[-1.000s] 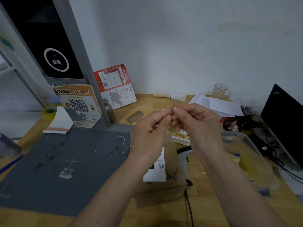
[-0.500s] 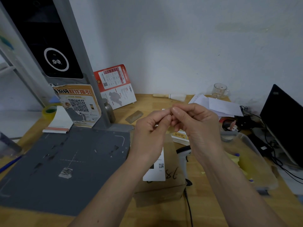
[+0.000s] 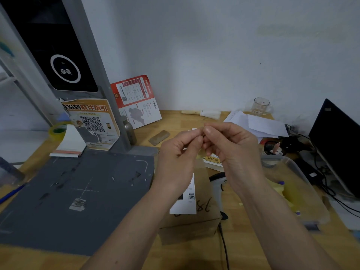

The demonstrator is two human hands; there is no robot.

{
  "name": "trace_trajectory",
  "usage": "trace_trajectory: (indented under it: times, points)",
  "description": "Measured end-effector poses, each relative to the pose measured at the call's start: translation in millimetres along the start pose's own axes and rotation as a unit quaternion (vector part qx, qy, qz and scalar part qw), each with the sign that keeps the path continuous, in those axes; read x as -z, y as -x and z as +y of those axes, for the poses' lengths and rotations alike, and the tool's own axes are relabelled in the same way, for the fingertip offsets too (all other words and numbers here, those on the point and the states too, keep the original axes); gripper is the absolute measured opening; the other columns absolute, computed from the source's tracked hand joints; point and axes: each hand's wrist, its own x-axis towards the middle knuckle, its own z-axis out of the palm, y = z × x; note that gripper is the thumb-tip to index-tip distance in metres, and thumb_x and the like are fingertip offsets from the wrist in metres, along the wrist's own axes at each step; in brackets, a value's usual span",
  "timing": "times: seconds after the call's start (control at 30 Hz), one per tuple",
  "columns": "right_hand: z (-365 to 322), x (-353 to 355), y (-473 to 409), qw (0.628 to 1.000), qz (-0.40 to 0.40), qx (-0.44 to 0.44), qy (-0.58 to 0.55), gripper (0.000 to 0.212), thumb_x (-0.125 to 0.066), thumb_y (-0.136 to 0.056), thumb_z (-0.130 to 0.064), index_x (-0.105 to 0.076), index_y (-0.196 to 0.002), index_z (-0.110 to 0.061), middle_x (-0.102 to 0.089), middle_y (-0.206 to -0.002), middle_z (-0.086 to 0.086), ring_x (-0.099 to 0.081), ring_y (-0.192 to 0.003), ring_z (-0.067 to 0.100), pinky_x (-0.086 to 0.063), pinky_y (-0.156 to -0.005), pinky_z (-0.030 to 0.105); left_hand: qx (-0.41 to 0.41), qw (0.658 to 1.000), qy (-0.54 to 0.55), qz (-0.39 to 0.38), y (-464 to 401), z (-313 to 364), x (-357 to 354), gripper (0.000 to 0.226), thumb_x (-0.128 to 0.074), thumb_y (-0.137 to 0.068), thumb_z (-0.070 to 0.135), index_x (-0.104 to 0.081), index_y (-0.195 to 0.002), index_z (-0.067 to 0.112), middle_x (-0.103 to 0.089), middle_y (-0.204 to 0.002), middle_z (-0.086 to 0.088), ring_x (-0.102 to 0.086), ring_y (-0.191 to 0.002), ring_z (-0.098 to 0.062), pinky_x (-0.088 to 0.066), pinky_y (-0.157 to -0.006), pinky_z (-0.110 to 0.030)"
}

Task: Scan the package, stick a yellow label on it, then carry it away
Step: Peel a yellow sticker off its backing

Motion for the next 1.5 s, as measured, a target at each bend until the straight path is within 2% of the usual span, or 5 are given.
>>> trace_trajectory:
  times: [0.13, 0.93, 1.1, 1.3, 1.5]
  points:
    - [0.9, -0.8, -1.6, 1.0, 0.004, 0.004, 0.005, 0.008, -0.07, -0.074, -0.006, -0.071, -0.082, -0.005, -0.065, -0.062, 0.008, -0.06, -0.054, 0.016, -0.049, -0.051, 0.024, -0.005, 1.0, -0.002, 0.001, -0.1, 1.2, 0.4, 0.03, -0.054, -0.093, 0.006, -0.068, -0.099, 0.032, -0.072, -0.095, 0.007, -0.063, -0.087, 0.004, -0.046, -0.075, -0.006]
    - [3.9, -3.8, -5.4, 1.0, 0.003, -0.013, -0.018, 0.017, -0.072, -0.066, -0.016, -0.072, -0.08, -0.006, -0.065, -0.062, 0.008, -0.059, -0.054, 0.016, -0.048, -0.049, 0.023, 0.002, 1.0, 0.006, 0.005, -4.0, -3.2, 2.7, 0.028, -0.054, -0.092, 0.005, -0.069, -0.104, 0.026, -0.072, -0.102, 0.005, -0.065, -0.093, 0.001, -0.049, -0.079, -0.009]
    - [4.9, -3.8, -6.5, 1.0, 0.004, -0.009, -0.001, 0.008, -0.069, -0.075, 0.001, -0.07, -0.081, -0.004, -0.065, -0.064, 0.011, -0.059, -0.054, 0.017, -0.048, -0.05, 0.024, -0.007, 1.0, -0.008, 0.008, -3.6, -4.4, 3.3, 0.026, -0.055, -0.092, 0.007, -0.071, -0.099, 0.027, -0.072, -0.099, 0.002, -0.065, -0.092, -0.004, -0.05, -0.078, -0.011]
    - [5.0, -4.0, -6.8, 1.0, -0.006, -0.011, -0.02, 0.014, -0.071, -0.067, -0.011, -0.073, -0.08, -0.006, -0.067, -0.062, 0.008, -0.061, -0.054, 0.016, -0.049, -0.05, 0.023, -0.005, 1.0, 0.013, 0.006, -3.6, -1.0, 4.1, 0.028, -0.055, -0.092, 0.004, -0.069, -0.1, 0.027, -0.072, -0.099, 0.003, -0.063, -0.087, 0.006, -0.046, -0.073, -0.005]
    - [5.2, -3.8, -8.0, 0.999, -0.012, -0.012, -0.028, 0.016, -0.071, -0.066, -0.011, -0.073, -0.081, -0.005, -0.067, -0.06, 0.007, -0.061, -0.054, 0.015, -0.049, -0.05, 0.022, -0.009, 1.0, 0.012, 0.009, -3.9, -1.7, 4.2, 0.028, -0.055, -0.091, 0.004, -0.069, -0.101, 0.026, -0.072, -0.1, -0.003, -0.064, -0.089, 0.0, -0.047, -0.075, -0.007]
